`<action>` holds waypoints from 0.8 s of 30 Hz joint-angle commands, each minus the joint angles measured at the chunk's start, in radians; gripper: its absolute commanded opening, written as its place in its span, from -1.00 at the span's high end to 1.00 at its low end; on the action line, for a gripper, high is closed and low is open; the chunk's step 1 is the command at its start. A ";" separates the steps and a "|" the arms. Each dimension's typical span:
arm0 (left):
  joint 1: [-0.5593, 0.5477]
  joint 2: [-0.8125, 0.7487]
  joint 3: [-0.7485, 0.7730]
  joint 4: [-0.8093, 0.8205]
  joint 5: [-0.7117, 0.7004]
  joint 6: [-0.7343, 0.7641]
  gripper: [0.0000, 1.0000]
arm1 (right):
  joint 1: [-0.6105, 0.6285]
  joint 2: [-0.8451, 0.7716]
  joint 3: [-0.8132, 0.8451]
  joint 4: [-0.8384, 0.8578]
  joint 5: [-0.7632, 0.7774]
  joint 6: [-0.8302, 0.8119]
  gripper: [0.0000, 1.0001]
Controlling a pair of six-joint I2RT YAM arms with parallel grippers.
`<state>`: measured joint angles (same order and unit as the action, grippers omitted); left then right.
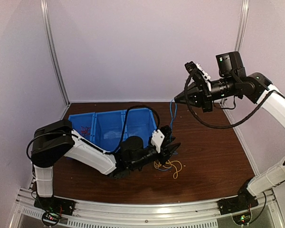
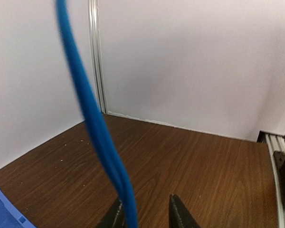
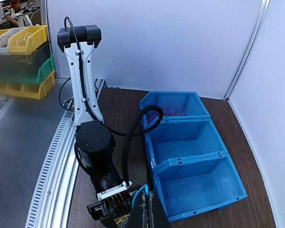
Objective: Untangle the cables
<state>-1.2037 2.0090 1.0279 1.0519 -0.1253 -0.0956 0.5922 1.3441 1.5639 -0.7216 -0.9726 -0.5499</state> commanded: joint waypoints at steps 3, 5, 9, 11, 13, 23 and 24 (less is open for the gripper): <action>0.042 0.122 0.021 0.043 0.035 -0.018 0.79 | -0.080 -0.021 0.175 -0.010 -0.137 0.076 1.00; 0.052 0.160 0.042 0.027 0.066 -0.027 0.82 | -0.119 -0.010 0.275 -0.012 -0.174 0.097 1.00; 0.056 0.202 0.060 -0.008 0.105 -0.032 0.84 | -0.180 0.008 0.473 -0.010 -0.174 0.105 1.00; 0.056 0.214 0.058 -0.018 0.118 -0.037 0.84 | -0.199 0.020 0.536 -0.006 -0.174 0.112 1.00; 0.056 0.224 0.051 -0.019 0.125 -0.039 0.84 | -0.207 0.029 0.576 0.004 -0.186 0.132 1.00; 0.056 0.261 0.045 -0.014 0.169 -0.073 0.58 | -0.251 0.035 0.550 0.143 -0.298 0.284 1.00; 0.057 0.257 0.041 -0.017 0.168 -0.072 0.57 | -0.252 0.028 0.534 0.142 -0.296 0.284 1.00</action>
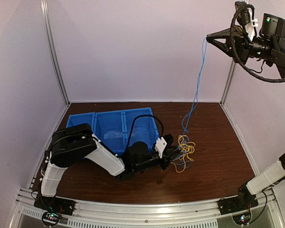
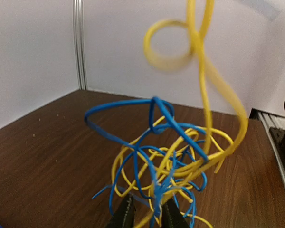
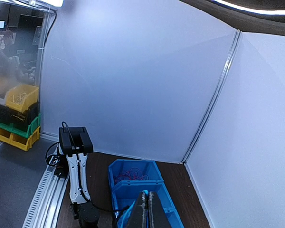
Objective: Untangle the cables
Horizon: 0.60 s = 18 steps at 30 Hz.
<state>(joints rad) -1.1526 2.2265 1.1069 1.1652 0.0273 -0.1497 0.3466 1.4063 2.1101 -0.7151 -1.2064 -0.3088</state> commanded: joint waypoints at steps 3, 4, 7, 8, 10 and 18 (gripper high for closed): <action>0.006 0.036 -0.051 -0.137 0.015 -0.014 0.56 | -0.010 -0.050 -0.028 0.135 -0.055 0.040 1.00; 0.005 0.034 -0.055 -0.139 0.014 -0.014 0.56 | -0.014 -0.053 -0.025 0.138 -0.052 0.041 1.00; 0.004 0.014 -0.083 -0.124 0.022 -0.016 0.54 | -0.026 -0.058 -0.037 0.138 -0.048 0.041 1.00; 0.004 -0.001 -0.099 -0.112 0.023 -0.016 0.52 | -0.026 -0.063 -0.053 0.134 -0.045 0.034 1.00; 0.004 -0.035 -0.145 -0.080 0.021 -0.022 0.52 | -0.026 -0.074 -0.086 0.117 -0.032 0.012 1.00; 0.002 -0.209 -0.337 -0.017 -0.001 -0.039 0.46 | -0.027 -0.143 -0.366 0.119 0.027 -0.050 1.00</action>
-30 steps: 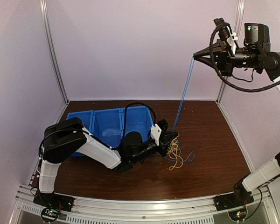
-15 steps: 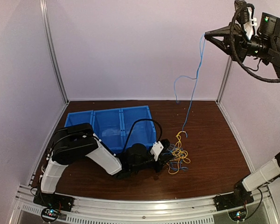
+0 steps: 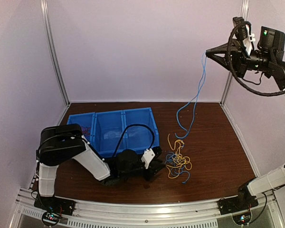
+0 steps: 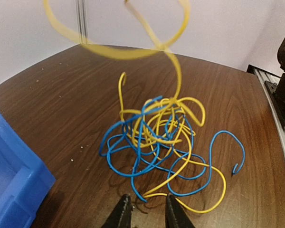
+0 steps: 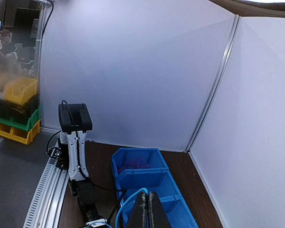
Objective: Untangle the cables
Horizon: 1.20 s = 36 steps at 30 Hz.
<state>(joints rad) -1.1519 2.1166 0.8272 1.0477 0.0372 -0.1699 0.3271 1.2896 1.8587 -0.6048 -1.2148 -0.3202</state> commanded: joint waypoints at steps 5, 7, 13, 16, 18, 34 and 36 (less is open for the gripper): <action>-0.008 -0.210 -0.129 0.130 -0.019 -0.011 0.32 | -0.007 -0.055 -0.257 0.022 0.049 -0.064 1.00; -0.012 -0.228 -0.111 0.112 0.002 0.009 0.33 | -0.007 -0.061 -0.278 0.030 0.045 -0.059 1.00; -0.020 -0.186 0.042 -0.010 -0.038 0.073 0.20 | -0.007 -0.061 -0.272 0.044 0.023 -0.041 1.00; -0.019 -0.153 0.105 -0.043 -0.128 0.085 0.17 | -0.007 -0.065 -0.261 0.040 0.014 -0.035 1.00; -0.019 -0.141 0.107 -0.022 -0.149 0.105 0.15 | -0.007 -0.069 -0.249 0.026 0.013 -0.040 1.00; 0.049 0.028 0.227 -0.041 -0.073 0.136 0.53 | -0.007 -0.088 -0.162 -0.040 0.001 -0.049 1.00; 0.049 0.044 0.231 -0.047 -0.059 0.139 0.63 | -0.007 -0.087 -0.146 -0.046 0.003 -0.048 1.00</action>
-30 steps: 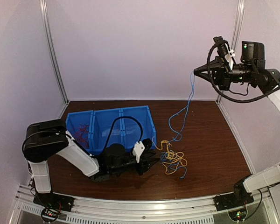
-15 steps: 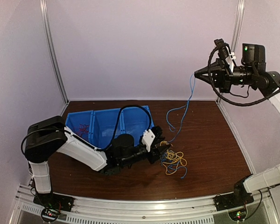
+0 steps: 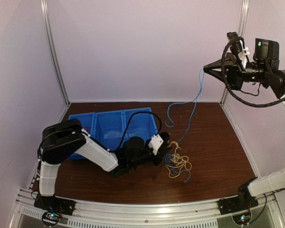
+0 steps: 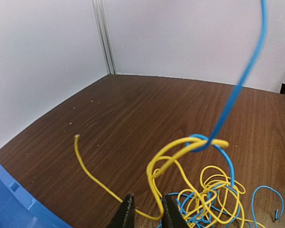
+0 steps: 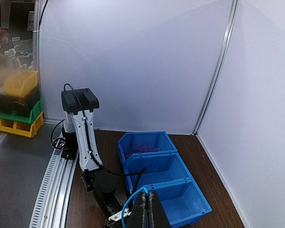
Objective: Untangle the cables
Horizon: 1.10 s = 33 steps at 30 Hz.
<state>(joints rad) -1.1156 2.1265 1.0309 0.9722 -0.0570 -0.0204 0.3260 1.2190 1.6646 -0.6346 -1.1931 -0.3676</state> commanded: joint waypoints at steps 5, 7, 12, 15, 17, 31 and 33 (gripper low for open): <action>0.013 0.046 0.004 0.048 0.087 -0.018 0.88 | -0.006 -0.010 0.083 -0.020 -0.020 0.002 1.00; 0.012 0.046 -0.009 0.062 0.093 -0.026 0.90 | -0.007 -0.005 0.086 -0.014 -0.020 0.004 1.00; 0.010 0.027 -0.030 0.084 0.096 -0.042 0.95 | -0.007 0.002 0.077 -0.005 -0.018 0.005 1.00; -0.001 -0.012 -0.065 0.078 0.086 -0.049 0.80 | -0.009 0.002 0.073 -0.006 -0.009 0.000 1.00; -0.016 -0.047 -0.108 0.059 0.073 -0.044 0.55 | -0.010 -0.001 0.073 -0.011 -0.004 -0.004 1.00; -0.053 -0.274 -0.251 0.066 -0.006 -0.070 0.15 | -0.012 -0.011 0.047 -0.016 -0.002 -0.014 1.00; -0.053 -0.257 -0.203 0.060 -0.029 -0.081 0.06 | -0.011 -0.012 0.046 -0.013 -0.002 -0.013 1.00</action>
<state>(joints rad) -1.1595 1.8626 0.7422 0.9905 -0.0383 -0.1097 0.3225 1.2221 1.7229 -0.6552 -1.1961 -0.3748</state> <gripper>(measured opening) 0.430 0.005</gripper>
